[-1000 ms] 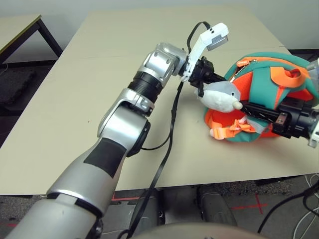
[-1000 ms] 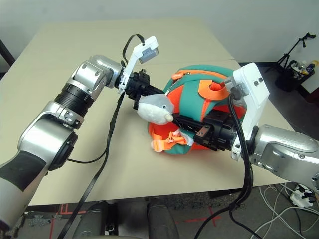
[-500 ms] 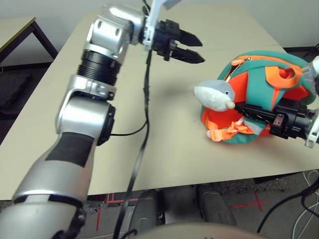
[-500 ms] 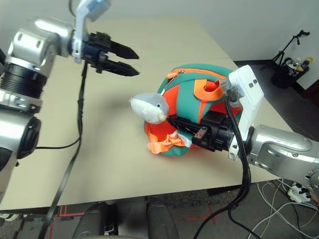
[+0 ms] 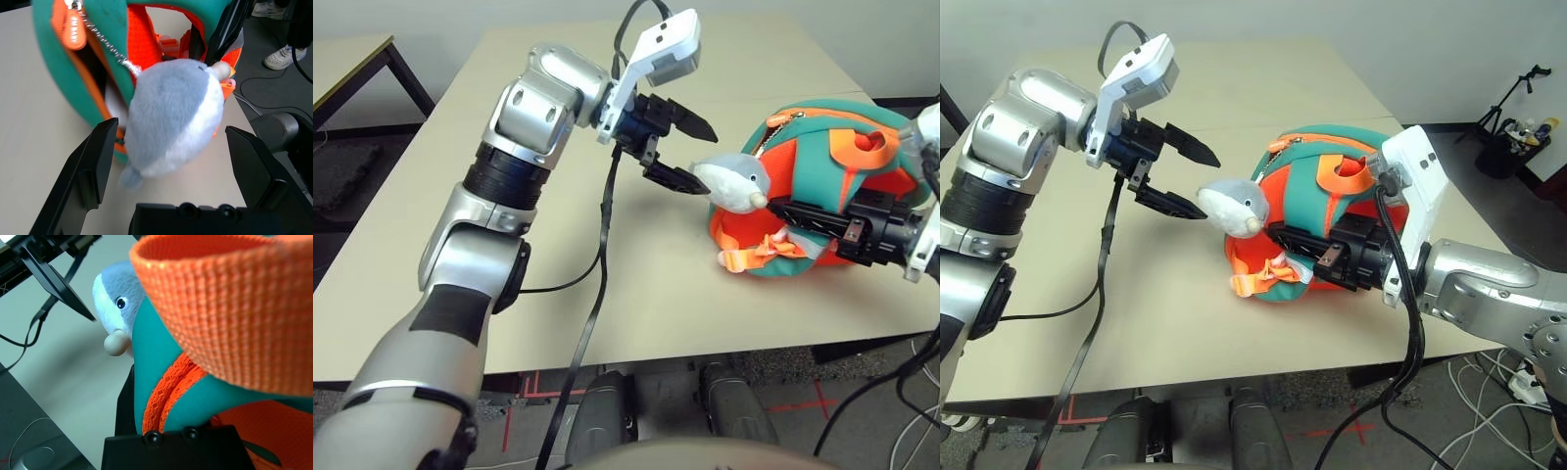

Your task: Put the pencil case into the backpack and zip it.

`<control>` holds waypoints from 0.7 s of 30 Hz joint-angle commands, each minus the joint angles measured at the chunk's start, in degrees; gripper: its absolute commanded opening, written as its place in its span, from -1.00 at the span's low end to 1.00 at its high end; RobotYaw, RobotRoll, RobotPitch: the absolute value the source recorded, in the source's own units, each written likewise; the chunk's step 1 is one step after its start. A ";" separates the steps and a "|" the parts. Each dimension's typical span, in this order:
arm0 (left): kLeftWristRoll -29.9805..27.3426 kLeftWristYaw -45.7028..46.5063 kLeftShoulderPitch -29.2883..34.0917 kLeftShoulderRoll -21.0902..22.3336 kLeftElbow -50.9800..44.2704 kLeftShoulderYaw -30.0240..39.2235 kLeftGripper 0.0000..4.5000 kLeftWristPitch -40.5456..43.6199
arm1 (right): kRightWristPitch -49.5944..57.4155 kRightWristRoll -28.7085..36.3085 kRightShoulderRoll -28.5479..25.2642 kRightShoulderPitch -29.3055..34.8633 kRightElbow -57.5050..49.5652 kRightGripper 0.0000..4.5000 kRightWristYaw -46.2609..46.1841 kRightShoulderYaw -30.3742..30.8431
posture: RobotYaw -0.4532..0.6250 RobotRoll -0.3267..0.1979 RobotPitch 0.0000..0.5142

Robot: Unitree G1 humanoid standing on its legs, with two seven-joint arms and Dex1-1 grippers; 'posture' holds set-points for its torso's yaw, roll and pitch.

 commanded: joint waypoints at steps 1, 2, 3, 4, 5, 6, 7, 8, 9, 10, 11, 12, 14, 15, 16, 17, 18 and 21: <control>1.26 0.62 0.44 -1.28 2.02 -1.80 1.00 -1.91 | 0.51 0.58 0.45 -0.54 -1.26 -0.94 0.42 0.37 | -0.48 0.25 -0.74; 1.61 0.70 0.54 -1.58 2.56 -2.19 1.00 -2.62 | 0.50 0.66 0.47 -0.43 -1.37 -0.94 0.32 0.26 | -0.48 0.25 -0.74; 1.77 0.90 0.63 -1.87 3.04 -2.39 1.00 -2.69 | 0.49 0.77 0.48 -0.30 -1.48 -0.94 0.18 0.13 | -0.48 0.25 -0.74; 2.00 0.78 0.73 -2.06 3.58 -2.66 1.00 -2.96 | 0.49 0.85 0.48 -0.22 -1.56 -0.94 0.07 0.05 | -0.49 0.25 -0.73; 2.24 0.70 0.87 -2.20 4.21 -2.81 1.00 -3.55 | 0.47 0.93 0.50 -0.15 -1.65 -0.94 -0.05 -0.01 | -0.49 0.25 -0.73; 2.42 0.71 0.93 -2.30 4.74 -2.86 0.92 -4.04 | 0.45 1.01 0.51 -0.10 -1.73 -0.94 -0.16 -0.05 | -0.49 0.25 -0.73; 2.63 0.93 0.97 -2.34 5.08 -2.84 0.82 -4.34 | 0.44 1.10 0.51 0.03 -1.84 -0.94 -0.25 -0.16 | -0.49 0.25 -0.73; 2.78 1.07 0.90 -2.26 5.60 -2.72 0.72 -4.60 | 0.43 1.14 0.56 0.07 -1.90 -0.94 -0.37 -0.13 | -0.49 0.25 -0.73; 2.87 1.14 0.85 -2.20 5.88 -2.64 0.57 -4.69 | 0.41 1.18 0.58 0.16 -1.98 -0.94 -0.45 -0.17 | -0.48 0.25 -0.73; 2.88 1.17 0.79 -2.04 6.05 -2.44 0.44 -4.63 | 0.39 1.14 0.66 0.11 -1.97 -0.94 -0.50 -0.09 | -0.48 0.25 -0.73; 2.81 1.28 0.76 -1.94 6.11 -2.15 0.27 -4.58 | 0.39 1.12 0.71 0.04 -1.95 -0.94 -0.54 0.00 | -0.48 0.25 -0.73; 2.74 1.49 0.75 -1.90 6.10 -1.87 0.12 -4.60 | 0.40 1.11 0.76 -0.02 -1.93 -0.94 -0.57 0.06 | -0.48 0.25 -0.73; 2.43 1.99 0.64 -1.87 6.13 -1.22 -0.17 -4.45 | 0.44 1.04 0.84 -0.11 -1.88 -0.94 -0.56 0.14 | -0.47 0.25 -0.73; 2.07 2.41 0.42 -1.85 6.25 -0.59 -0.30 -4.17 | 0.47 0.89 0.89 -0.18 -1.81 -0.94 -0.48 0.25 | -0.47 0.25 -0.73; 1.54 2.63 0.17 -1.76 6.24 0.07 -0.47 -3.54 | 0.50 0.77 0.95 -0.22 -1.75 -0.94 -0.41 0.31 | -0.46 0.25 -0.73; 1.01 2.76 -0.05 -1.67 6.15 0.63 -0.57 -2.69 | 0.53 0.69 1.00 -0.23 -1.73 -0.94 -0.36 0.33 | -0.46 0.25 -0.73; 0.67 2.81 -0.15 -1.59 5.98 0.93 -0.69 -2.08 | 0.55 0.69 1.03 -0.19 -1.76 -0.94 -0.36 0.29 | -0.46 0.25 -0.73; -1.62 3.78 -1.80 -0.64 5.71 3.95 -0.88 3.50 | 0.63 0.58 1.13 -0.43 -1.58 -0.94 -0.22 0.53 | -0.44 0.25 -0.73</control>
